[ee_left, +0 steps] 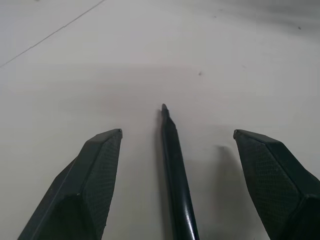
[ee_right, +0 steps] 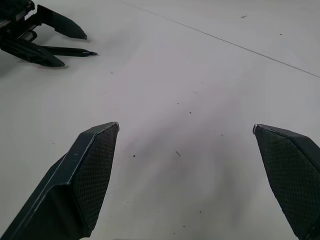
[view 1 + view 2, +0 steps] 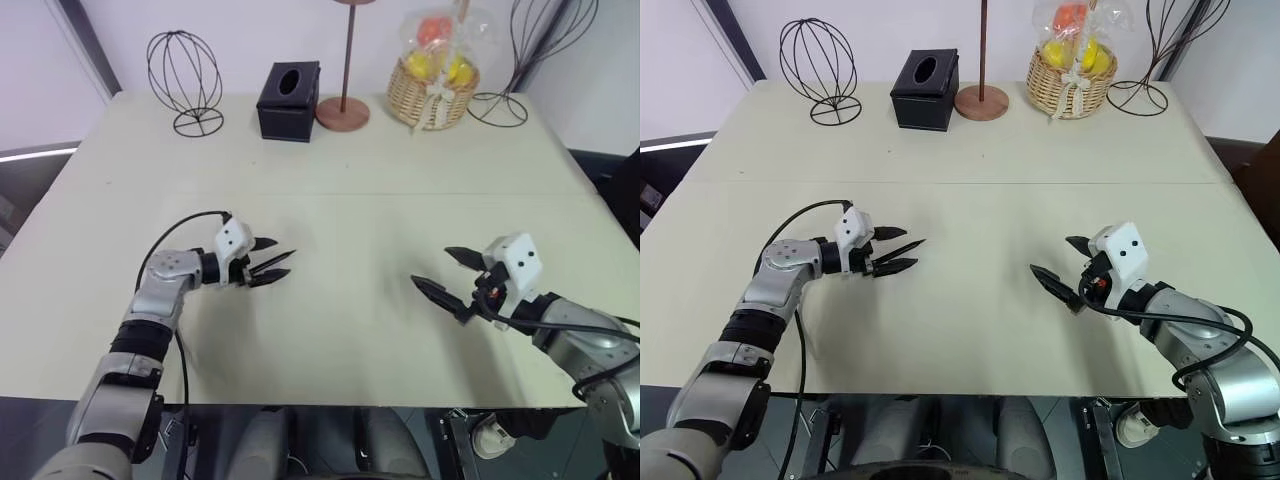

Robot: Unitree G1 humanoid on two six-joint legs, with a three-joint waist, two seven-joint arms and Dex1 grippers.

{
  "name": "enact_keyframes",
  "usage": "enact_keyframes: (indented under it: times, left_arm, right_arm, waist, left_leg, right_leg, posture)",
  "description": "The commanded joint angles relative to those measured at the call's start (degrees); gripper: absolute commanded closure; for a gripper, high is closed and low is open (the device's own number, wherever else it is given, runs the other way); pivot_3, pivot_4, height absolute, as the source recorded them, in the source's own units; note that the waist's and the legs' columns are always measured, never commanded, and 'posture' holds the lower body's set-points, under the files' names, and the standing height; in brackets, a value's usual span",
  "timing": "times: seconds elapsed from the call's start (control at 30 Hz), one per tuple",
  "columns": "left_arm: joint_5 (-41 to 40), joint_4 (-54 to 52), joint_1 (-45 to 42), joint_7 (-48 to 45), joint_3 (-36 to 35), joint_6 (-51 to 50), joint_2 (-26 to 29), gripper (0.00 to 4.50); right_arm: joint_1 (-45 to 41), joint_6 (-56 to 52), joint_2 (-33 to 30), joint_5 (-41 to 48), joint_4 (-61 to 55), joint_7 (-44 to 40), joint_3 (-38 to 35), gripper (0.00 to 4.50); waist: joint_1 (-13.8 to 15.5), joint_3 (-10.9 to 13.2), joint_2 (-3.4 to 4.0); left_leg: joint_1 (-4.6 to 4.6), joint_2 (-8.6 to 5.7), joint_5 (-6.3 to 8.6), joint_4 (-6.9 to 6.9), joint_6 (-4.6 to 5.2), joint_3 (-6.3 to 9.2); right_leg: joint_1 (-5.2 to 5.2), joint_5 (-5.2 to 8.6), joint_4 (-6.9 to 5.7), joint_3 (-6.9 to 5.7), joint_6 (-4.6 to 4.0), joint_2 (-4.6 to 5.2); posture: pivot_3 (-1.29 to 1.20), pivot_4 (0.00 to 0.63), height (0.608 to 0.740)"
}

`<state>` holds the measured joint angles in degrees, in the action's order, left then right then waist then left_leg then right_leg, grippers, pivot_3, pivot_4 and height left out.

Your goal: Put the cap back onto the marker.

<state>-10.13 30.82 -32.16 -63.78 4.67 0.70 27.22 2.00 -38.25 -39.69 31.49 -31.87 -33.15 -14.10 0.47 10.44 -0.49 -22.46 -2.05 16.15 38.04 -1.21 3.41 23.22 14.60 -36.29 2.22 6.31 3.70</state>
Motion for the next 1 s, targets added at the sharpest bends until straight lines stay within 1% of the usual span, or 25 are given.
enact_keyframes:
  times: [0.03,0.17,0.27,0.37,0.43,0.5,0.53,0.57,0.77,1.0]
  left_arm:
    - [-0.37,-2.29,1.29,-1.11,0.31,-2.71,0.74,0.77]
    - [0.11,-3.30,1.29,-0.36,0.52,-4.71,1.21,0.77]
    - [1.91,-3.00,0.82,1.03,1.08,-4.31,1.92,0.77]
    - [2.78,-2.96,0.57,1.65,1.33,-4.12,2.16,1.59]
    - [3.02,-3.03,0.43,1.89,1.40,-4.13,2.23,2.56]
    - [3.10,-3.28,0.36,2.12,1.38,-4.29,2.26,3.78]
    - [3.07,-3.49,0.34,2.15,1.40,-4.48,2.26,4.21]
    - [3.01,-3.65,0.33,2.15,1.42,-4.66,2.26,4.43]
    - [3.17,-4.90,1.01,2.13,1.73,-4.69,2.37,4.43]
    - [3.45,-5.12,0.29,2.08,0.81,-1.37,2.86,4.43]
  right_arm:
    - [0.12,1.78,0.11,-0.84,-2.00,-0.09,0.23,0.05]
    - [-0.23,2.14,0.42,-1.19,-1.62,0.02,0.32,0.05]
    - [-0.41,2.40,0.57,-1.34,-1.36,0.15,0.29,0.05]
    - [-0.70,2.44,0.75,-1.43,-1.20,0.29,0.23,0.00]
    - [-0.91,2.44,0.88,-1.43,-1.10,0.42,0.13,0.00]
    - [-0.94,2.43,0.96,-1.44,-1.07,0.48,0.08,0.00]
    - [-0.92,2.44,0.97,-1.44,-1.04,0.46,0.04,0.00]
    - [-0.91,2.45,0.97,-1.44,-1.01,0.45,0.01,0.00]
    - [-0.83,2.36,1.06,-1.35,-0.89,0.59,-0.28,0.00]
    - [-1.05,2.56,0.87,-1.56,-0.50,0.67,-0.32,0.00]
  waist:
    - [-0.02,0.00,0.00]
    - [-0.03,0.00,0.00]
    - [-0.11,0.00,0.00]
    - [-0.11,-0.01,0.01]
    - [-0.11,-0.01,0.02]
    - [-0.10,-0.02,0.03]
    - [-0.10,-0.02,0.03]
    - [-0.10,-0.02,0.03]
    - [-0.10,-0.02,0.03]
    - [-0.09,-0.02,0.03]
  left_leg:
    - [0.00,0.00,0.00,0.00,0.00,0.00]
    - [0.01,0.00,0.00,0.00,0.00,0.00]
    - [0.02,0.00,0.00,0.00,0.00,0.00]
    - [0.03,0.00,0.00,0.00,0.00,0.00]
    - [0.03,0.00,0.00,0.00,0.00,0.00]
    - [0.04,0.00,0.00,0.00,0.00,0.00]
    - [0.04,0.00,0.00,0.00,0.00,0.00]
    - [0.05,0.01,0.00,0.00,0.00,0.00]
    - [0.05,0.00,-0.01,0.01,-0.02,0.00]
    - [0.05,0.00,-0.01,0.01,-0.02,0.00]
  right_leg:
    - [0.00,0.00,0.00,0.00,0.00,0.00]
    - [0.00,0.00,-0.02,0.01,0.00,-0.01]
    - [0.00,0.00,-0.03,0.01,0.00,-0.01]
    - [0.00,0.00,-0.03,0.01,0.00,-0.02]
    - [0.00,0.00,-0.03,0.01,0.00,-0.02]
    - [-0.01,0.00,-0.05,0.02,0.00,-0.02]
    - [-0.01,0.00,-0.05,0.02,0.00,-0.02]
    - [-0.01,0.00,-0.06,0.02,0.00,-0.02]
    - [0.00,0.00,-0.09,0.02,0.00,-0.02]
    - [0.00,0.00,-0.10,0.02,0.00,-0.02]
  posture:
    - [0.00,0.150,0.740]
    - [0.00,0.150,0.740]
    - [0.00,0.150,0.740]
    - [0.00,0.150,0.740]
    - [0.00,0.150,0.740]
    - [0.00,0.150,0.740]
    - [0.00,0.150,0.740]
    - [0.00,0.150,0.740]
    - [0.00,0.150,0.740]
    - [0.00,0.150,0.740]
